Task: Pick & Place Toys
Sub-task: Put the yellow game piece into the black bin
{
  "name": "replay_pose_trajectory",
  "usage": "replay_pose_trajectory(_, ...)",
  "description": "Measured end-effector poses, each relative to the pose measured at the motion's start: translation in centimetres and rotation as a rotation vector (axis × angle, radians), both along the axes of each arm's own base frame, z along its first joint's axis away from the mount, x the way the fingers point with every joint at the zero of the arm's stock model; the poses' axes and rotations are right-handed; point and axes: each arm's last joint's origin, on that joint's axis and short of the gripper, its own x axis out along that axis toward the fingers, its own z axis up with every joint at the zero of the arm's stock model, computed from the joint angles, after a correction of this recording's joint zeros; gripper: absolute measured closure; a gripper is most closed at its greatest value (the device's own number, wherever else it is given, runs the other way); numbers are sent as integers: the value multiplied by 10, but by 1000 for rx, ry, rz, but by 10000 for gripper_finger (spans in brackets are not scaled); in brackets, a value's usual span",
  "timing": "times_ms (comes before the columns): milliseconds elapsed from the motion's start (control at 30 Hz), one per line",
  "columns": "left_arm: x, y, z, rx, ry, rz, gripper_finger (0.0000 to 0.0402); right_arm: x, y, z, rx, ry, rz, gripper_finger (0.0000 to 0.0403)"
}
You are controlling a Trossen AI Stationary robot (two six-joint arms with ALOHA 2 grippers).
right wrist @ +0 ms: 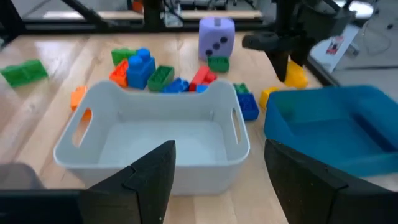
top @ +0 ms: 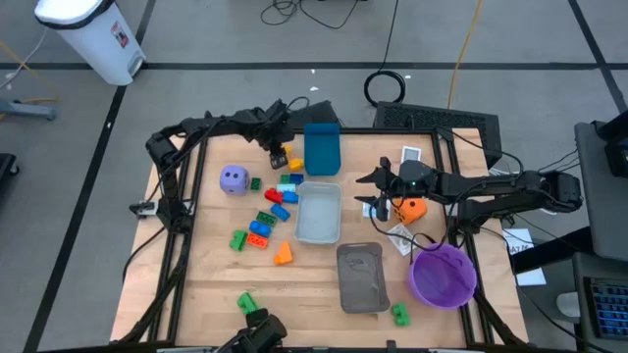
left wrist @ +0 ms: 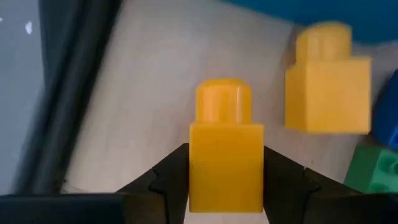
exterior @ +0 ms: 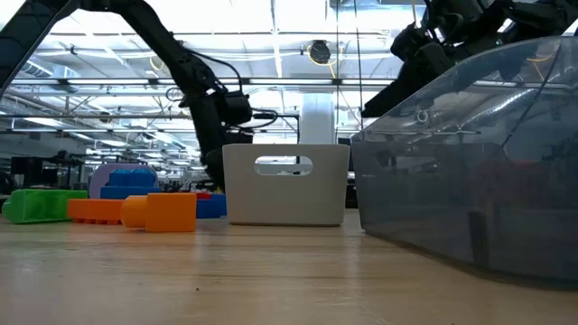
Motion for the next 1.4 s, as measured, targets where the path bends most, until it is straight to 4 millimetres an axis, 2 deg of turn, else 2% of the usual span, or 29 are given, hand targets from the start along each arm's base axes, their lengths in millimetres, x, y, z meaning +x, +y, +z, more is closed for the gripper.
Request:
replay_pose_trajectory(167, 8, 7, 28, 18, -13, -14, 260, 1, 0, 4, -12, -45, 1, 165)
replay_pose_trajectory(267, 12, 11, 46, 34, -30, -27, 260, 2, 0, 6, -17, -65, 1, 165)
replay_pose_trajectory(467, 21, 13, 73, -17, -159, -93, 228, 3, -1, 11, -30, -120, 0, 165)
replay_pose_trajectory(567, 26, 13, 84, -65, -251, -142, 235, 4, -1, 16, -42, -168, -2, 165)
replay_pose_trajectory(767, 36, 7, 93, -183, -430, -252, 263, 5, -5, 26, -63, -258, -21, 165)
replay_pose_trajectory(1033, 58, -16, 98, -210, -515, -364, 235, 4, -17, 36, -71, -289, -68, 175)
replay_pose_trajectory(1267, 83, -39, 106, -175, -614, -461, 260, 4, -34, 55, -37, -341, -109, 187)
replay_pose_trajectory(1400, 95, -52, 110, -154, -661, -510, 251, 2, -44, 63, 2, -325, -52, 184)
